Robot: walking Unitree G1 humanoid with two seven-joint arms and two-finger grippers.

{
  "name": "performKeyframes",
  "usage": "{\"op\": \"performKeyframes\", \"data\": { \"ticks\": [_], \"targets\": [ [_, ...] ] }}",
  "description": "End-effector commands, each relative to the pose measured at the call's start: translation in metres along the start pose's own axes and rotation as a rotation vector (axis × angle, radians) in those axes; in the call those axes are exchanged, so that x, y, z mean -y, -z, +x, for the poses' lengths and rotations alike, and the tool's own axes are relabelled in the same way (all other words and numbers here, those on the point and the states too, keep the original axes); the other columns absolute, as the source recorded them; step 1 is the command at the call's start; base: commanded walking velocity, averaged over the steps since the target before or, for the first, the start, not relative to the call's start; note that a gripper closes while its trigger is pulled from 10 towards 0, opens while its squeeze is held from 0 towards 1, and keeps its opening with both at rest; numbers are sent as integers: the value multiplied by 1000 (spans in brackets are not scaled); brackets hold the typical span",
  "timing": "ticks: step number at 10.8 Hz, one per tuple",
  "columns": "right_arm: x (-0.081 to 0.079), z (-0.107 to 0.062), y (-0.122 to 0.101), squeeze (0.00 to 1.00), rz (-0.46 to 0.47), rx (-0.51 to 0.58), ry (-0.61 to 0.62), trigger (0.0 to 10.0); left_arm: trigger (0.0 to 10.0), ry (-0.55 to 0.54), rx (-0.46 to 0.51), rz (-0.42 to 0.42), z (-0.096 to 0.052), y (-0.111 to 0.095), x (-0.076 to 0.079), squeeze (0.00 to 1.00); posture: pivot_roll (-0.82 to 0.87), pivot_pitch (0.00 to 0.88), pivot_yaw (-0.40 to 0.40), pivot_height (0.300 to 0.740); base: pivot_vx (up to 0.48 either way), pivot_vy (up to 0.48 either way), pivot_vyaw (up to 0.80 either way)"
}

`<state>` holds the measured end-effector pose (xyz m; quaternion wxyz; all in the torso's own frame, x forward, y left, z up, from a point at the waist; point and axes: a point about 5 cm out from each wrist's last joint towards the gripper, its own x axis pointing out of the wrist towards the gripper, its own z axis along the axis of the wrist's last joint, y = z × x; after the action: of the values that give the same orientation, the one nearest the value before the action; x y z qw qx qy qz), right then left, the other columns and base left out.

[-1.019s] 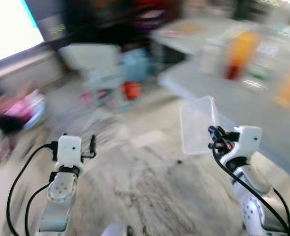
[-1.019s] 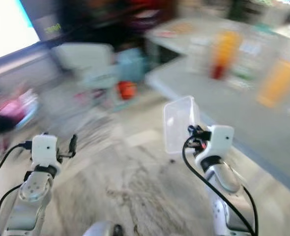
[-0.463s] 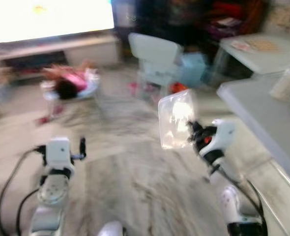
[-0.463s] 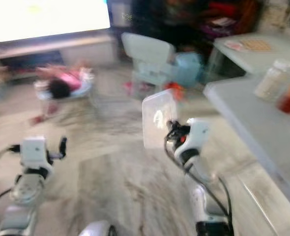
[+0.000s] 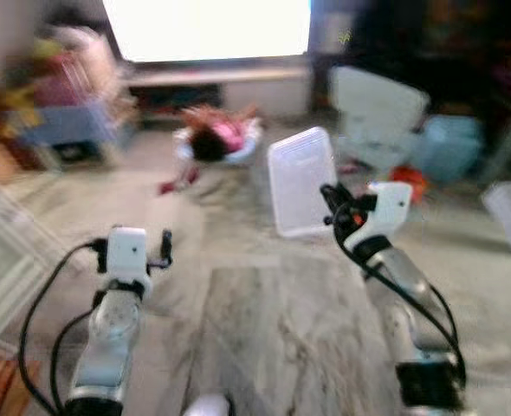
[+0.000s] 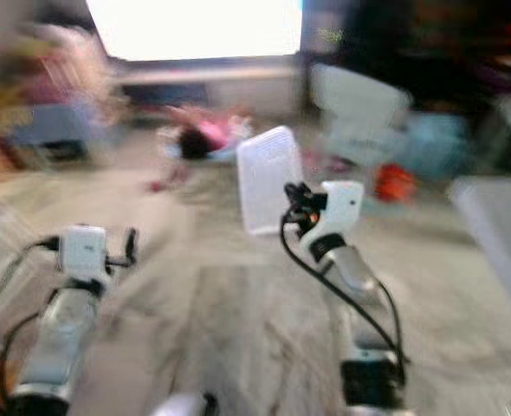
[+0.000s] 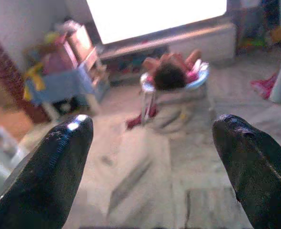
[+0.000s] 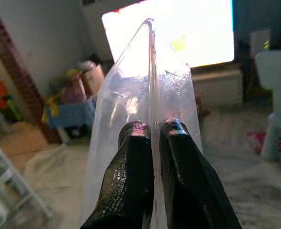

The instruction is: Restocking fridge

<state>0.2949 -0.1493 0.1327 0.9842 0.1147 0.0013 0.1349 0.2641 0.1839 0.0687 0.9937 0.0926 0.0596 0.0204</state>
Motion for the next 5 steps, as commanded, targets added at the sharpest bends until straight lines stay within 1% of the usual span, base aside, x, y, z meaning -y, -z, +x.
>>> {"op": "performKeyframes", "data": {
  "ticks": [1, 3, 4, 5],
  "targets": [
    [2, 0, -2, 0, 19, -5, 9, 10000, 10000, -38, -11, -8, 1, -1, -8, 0, 41, 0, 13, 740, 0, 0, 800],
    [10, -9, 9, 0, 48, -39, 55, 10000, 10000, -67, -36, -39, -1, 4, -11, 0, 36, 0, 6, 740, 0, 0, 800],
    [9, -11, 13, 0, 48, -49, 55, 10000, 10000, -49, -29, -21, -1, 3, -7, 0, 36, 0, 8, 740, 0, 0, 800],
    [5, -7, 9, 0, 24, -31, 32, 10000, 10000, -52, -29, -20, 2, 2, -7, 0, 37, 0, 14, 740, 0, 0, 800]
  ]
}}
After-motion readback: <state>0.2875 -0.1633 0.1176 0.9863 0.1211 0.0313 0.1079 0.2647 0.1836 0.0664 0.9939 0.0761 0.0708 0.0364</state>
